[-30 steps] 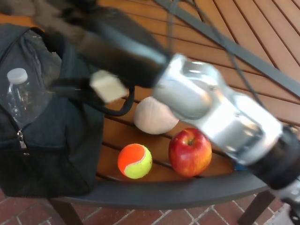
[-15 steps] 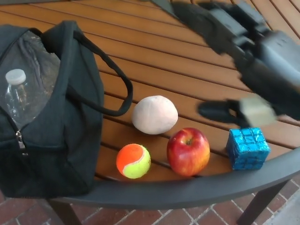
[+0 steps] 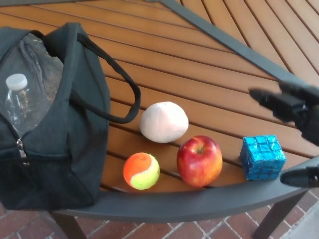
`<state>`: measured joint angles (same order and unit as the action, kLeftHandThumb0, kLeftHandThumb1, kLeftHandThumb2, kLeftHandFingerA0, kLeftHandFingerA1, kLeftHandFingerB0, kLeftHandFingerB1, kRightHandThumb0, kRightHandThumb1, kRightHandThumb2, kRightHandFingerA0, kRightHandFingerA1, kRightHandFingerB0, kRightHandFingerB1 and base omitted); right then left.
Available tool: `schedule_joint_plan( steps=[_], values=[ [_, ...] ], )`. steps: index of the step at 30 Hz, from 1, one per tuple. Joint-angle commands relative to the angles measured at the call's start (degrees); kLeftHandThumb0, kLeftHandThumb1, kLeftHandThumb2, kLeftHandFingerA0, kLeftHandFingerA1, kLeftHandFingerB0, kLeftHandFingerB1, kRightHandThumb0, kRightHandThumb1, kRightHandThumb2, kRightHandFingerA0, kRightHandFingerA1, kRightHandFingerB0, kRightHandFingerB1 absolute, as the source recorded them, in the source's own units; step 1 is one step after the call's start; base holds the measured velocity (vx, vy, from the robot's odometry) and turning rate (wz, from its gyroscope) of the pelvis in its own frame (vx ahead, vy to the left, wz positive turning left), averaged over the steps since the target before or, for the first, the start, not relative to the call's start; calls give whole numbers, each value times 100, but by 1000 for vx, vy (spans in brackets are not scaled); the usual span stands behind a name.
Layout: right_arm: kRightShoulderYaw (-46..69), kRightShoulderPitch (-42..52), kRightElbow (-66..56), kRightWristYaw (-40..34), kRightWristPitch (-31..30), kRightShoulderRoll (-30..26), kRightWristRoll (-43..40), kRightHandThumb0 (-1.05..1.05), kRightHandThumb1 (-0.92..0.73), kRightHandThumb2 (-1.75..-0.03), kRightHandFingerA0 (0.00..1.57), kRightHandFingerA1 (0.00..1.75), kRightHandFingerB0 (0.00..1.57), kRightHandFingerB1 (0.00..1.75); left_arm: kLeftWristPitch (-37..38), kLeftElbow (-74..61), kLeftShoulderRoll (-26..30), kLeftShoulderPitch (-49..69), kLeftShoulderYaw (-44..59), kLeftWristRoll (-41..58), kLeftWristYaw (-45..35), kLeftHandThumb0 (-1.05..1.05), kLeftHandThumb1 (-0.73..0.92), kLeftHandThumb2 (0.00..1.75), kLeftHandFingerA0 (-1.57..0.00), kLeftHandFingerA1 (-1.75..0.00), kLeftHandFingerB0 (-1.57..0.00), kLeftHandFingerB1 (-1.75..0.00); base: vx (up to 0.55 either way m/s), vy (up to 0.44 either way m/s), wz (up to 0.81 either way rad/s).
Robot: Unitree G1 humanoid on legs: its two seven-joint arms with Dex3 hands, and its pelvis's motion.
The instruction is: Pick up a rubric cube, an apple, a tennis ball, a soft toy, a bottle from the table and put it into the lunch box one by one
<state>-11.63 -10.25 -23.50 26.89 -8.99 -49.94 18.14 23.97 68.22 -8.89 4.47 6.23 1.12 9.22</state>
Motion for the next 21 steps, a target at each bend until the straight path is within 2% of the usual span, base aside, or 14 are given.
schedule_joint_plan(
  steps=[1, 5, 6, 10, 11, 17, 18, 19, 20, 21],
  values=[
    [-295, -225, 437, 587, -358, 142, 148, -92, -53, -89, 0, 1, 8, 6, 359, 138, 98, 254, 146, 82, -105, -4, 54, 99, -105, -113, -104, -104, 0, 0, 0],
    [-531, -670, 766, 568, -426, 487, 294, -84, -49, -84, 0, 2, 11, 13, 347, 152, 86, 246, 189, 51, -45, -7, 58, 93, -106, -112, -101, -106, 0, 0, 0],
    [-571, -783, 859, 553, -444, 591, 335, -81, -47, -83, 0, 6, 8, 20, 355, 152, 87, 250, 197, 40, -60, -7, 58, 92, -105, -113, -100, -107, 0, 0, 0],
    [-785, -1286, 1266, 500, -537, 998, 506, -87, -50, -86, 0, 3, 9, 16, 390, 138, 95, 316, 209, 20, -74, -10, 57, 97, -108, -109, -100, -105, 0, 0, 0],
    [-840, -1444, 1430, 499, -545, 1093, 565, -86, -49, -86, 0, 6, 11, 16, 366, 146, 101, 328, 195, -7, -50, -9, 62, 87, -105, -108, -97, -104, 0, 0, 0],
    [-1003, -1852, 2045, 344, -489, 1437, 794, -77, -46, -84, 2, 13, 10, 21, 425, 161, 143, 378, 157, -58, -64, -8, 61, 89, -103, -108, -97, -103, 0, 0, 0],
    [-1028, -1885, 2138, 295, -472, 1484, 835, -70, -45, -87, 0, 22, 1, 29, 431, 157, 125, 388, 180, -21, -98, -8, 62, 87, -102, -107, -95, -103, 0, 0, 0],
    [-1040, -1906, 2204, 263, -457, 1520, 865, -70, -45, -87, 0, 22, 1, 29, 435, 155, 113, 393, 196, 6, -122, -8, 62, 87, -102, -107, -95, -103, 0, 0, 0],
    [-1053, -1932, 2272, 244, -441, 1556, 894, -68, -44, -87, 0, 25, 2, 31, 439, 153, 104, 393, 215, 37, -166, -6, 52, 107, -104, -104, -96, -99, 0, 0, 0],
    [-1061, -1960, 2345, 234, -420, 1598, 932, -68, -44, -87, 0, 25, 2, 31, 446, 153, 98, 391, 234, 64, -212, -6, 52, 107, -104, -104, -96, -99, 0, 0, 0]
  ],
)
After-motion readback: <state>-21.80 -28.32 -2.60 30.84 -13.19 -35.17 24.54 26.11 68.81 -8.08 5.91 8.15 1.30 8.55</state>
